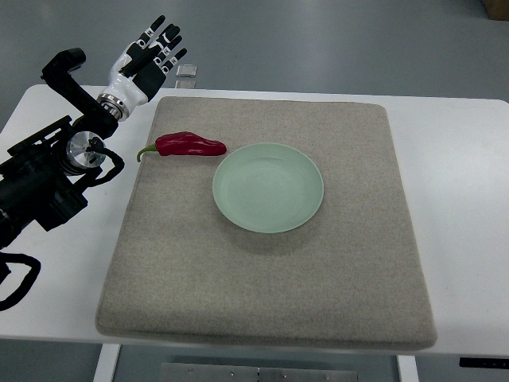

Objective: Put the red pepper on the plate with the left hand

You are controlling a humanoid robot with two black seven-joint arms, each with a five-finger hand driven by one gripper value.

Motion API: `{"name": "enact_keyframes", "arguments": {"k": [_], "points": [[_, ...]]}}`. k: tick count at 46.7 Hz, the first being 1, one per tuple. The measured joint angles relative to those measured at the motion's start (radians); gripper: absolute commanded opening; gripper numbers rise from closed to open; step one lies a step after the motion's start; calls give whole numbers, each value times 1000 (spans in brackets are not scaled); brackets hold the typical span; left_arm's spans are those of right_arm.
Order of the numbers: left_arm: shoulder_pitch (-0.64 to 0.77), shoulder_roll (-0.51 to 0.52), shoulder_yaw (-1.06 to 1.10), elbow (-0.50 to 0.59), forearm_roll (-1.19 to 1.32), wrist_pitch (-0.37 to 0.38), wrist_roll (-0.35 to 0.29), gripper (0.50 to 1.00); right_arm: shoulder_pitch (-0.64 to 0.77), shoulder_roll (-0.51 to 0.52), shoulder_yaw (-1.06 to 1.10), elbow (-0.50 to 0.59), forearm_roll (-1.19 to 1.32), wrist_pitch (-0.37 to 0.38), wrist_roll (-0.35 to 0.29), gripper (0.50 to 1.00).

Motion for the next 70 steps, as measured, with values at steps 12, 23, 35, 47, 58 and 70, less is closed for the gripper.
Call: {"name": "enact_keyframes", "arguments": {"k": [12,23,35,47,58,70], "points": [[0,0,1,-1,0,0,0,994,0,0,0,0,0,0,0,930],[1,0,-22,0,0,-2,0,994,0,0,0,0,0,0,0,928],[3,1,-24,2,1,-3,0,994,0,0,0,-1,0,0,0,928],[19,2,-17,-2,4,-30,0,992,0,0,0,0,0,0,0,928],[20,12,-10,-45,68,-63,1,988,0,0,0,0,0,0,0,928],[8,23,-20,-71,419,-44,3,979,0,0,0,0,0,0,0,928]]}}
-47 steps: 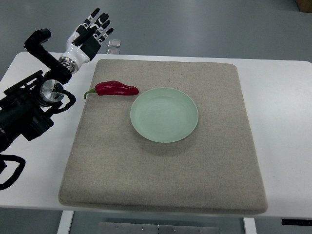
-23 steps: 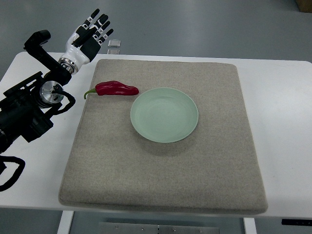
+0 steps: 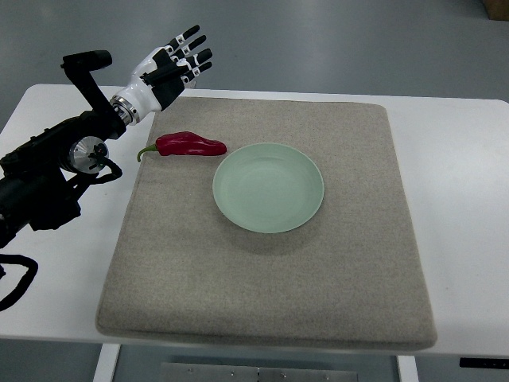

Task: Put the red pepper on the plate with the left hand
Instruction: 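Move the left hand over the red chili pepper and lower it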

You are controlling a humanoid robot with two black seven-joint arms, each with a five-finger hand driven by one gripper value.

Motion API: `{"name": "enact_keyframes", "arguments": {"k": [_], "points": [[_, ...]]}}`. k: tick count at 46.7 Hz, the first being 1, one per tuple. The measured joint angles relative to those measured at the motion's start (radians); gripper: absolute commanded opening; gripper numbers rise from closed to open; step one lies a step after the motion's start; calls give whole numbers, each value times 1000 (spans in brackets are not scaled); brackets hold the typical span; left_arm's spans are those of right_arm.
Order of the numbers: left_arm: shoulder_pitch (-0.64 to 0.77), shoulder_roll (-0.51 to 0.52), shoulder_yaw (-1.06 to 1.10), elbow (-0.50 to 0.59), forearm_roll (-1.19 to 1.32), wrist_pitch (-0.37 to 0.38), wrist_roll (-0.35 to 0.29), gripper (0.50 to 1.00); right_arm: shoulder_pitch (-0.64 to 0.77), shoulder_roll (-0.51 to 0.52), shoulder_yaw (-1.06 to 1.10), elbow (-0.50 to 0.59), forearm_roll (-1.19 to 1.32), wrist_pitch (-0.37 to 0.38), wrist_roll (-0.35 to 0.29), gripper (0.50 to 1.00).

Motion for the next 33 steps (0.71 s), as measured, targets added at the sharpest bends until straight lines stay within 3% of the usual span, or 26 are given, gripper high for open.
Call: {"name": "enact_keyframes", "arguments": {"k": [21,33], "points": [[-52,142,13,-172,557,75,2,979,0,0,0,0,-1,0,0,928],[-95,185,82,-178,692,104,15,979,0,0,0,0,0,0,0,928]]}}
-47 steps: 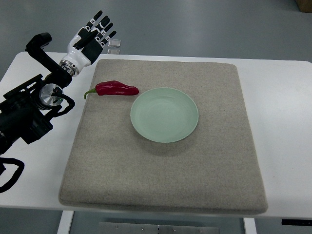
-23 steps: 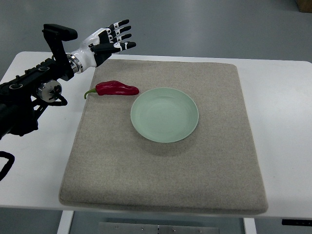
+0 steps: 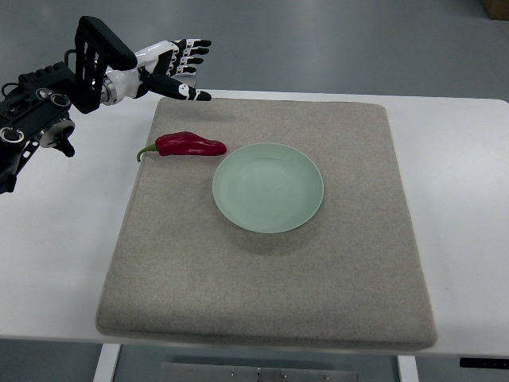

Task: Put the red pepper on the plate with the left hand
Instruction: 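Move the left hand over the red chili pepper and lower it, then close the left hand fingers around the red chili pepper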

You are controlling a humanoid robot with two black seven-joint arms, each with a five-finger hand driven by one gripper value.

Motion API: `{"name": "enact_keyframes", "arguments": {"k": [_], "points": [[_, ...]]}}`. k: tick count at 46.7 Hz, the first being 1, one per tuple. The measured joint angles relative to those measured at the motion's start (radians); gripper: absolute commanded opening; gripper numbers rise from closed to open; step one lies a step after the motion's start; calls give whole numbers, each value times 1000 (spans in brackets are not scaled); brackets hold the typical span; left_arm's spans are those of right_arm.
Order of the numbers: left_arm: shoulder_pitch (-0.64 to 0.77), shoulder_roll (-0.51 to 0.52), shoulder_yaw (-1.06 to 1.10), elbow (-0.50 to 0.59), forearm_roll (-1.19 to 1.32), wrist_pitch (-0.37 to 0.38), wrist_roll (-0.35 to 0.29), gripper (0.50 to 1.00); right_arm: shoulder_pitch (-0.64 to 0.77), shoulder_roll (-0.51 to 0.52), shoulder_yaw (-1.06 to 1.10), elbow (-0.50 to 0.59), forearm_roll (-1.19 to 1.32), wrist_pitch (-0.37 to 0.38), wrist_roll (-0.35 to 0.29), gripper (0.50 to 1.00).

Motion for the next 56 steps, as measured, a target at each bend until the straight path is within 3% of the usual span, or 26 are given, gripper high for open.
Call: {"name": "enact_keyframes", "arguments": {"k": [32,56], "points": [[-45,42,86,-55,598,-14,-11,981,0,0,0,0,0,0,0,930],[-40,39,164,-86,636,-4,-18,990,0,0,0,0,1,0,0,928]]}}
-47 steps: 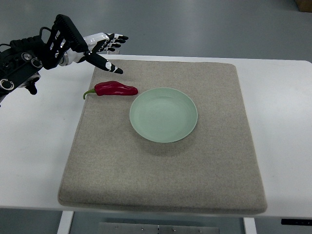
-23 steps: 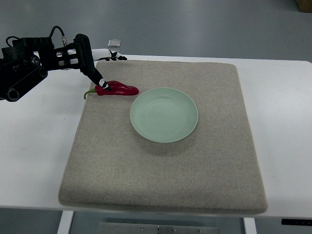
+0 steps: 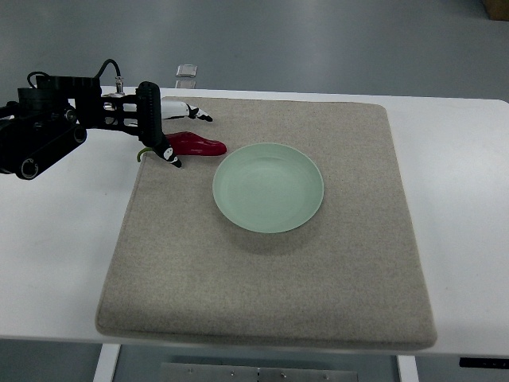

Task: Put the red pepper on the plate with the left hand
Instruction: 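Close the left hand fingers around the red chili pepper, then carry the pepper with the left hand over the pale green plate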

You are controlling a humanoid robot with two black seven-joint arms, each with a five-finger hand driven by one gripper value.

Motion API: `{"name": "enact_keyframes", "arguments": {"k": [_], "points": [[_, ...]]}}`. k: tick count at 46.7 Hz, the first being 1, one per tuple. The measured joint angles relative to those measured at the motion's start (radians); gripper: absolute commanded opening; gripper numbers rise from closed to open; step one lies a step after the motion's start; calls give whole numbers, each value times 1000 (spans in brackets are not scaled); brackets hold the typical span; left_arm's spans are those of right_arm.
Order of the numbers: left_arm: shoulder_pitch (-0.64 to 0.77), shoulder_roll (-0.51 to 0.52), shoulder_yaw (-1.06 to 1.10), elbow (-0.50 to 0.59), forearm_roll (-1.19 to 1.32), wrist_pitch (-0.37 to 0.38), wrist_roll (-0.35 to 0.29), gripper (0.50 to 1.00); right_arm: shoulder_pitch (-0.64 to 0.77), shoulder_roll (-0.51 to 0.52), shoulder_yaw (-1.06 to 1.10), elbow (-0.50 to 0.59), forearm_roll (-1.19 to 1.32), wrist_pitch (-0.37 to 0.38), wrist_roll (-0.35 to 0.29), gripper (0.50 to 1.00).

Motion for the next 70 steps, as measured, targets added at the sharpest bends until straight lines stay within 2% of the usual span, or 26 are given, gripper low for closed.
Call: {"name": "enact_keyframes", "arguments": {"k": [4,8,12,15,30,33,38,44,48,54,59,70], "points": [[3,0,0,-1,-1,0,0,986,0,0,0,0,0,0,0,928],[5,-2,0,-2,-2,0,0,958,0,0,0,0,0,0,0,928],[6,-7,0,1,2,0,0,855,0,0,0,0,0,0,0,930],[6,-8,1,4,7,0,0,827,0,0,0,0,0,0,0,930],[7,-11,3,6,23,5,2,825,0,0,0,-1,-1,0,0,930],[7,-11,3,6,23,5,3,808,0,0,0,0,-1,0,0,928],[8,-11,2,5,23,5,4,737,0,0,0,0,-1,0,0,930],[8,-14,2,4,22,5,7,690,0,0,0,0,-1,0,0,928],[8,-14,2,4,21,5,7,626,0,0,0,-1,-1,0,0,928],[8,-14,2,3,21,4,9,574,0,0,0,0,-1,0,0,928],[8,-14,2,4,21,4,9,500,0,0,0,0,0,0,0,928],[8,-15,2,5,20,2,9,500,0,0,0,0,0,0,0,930]]}}
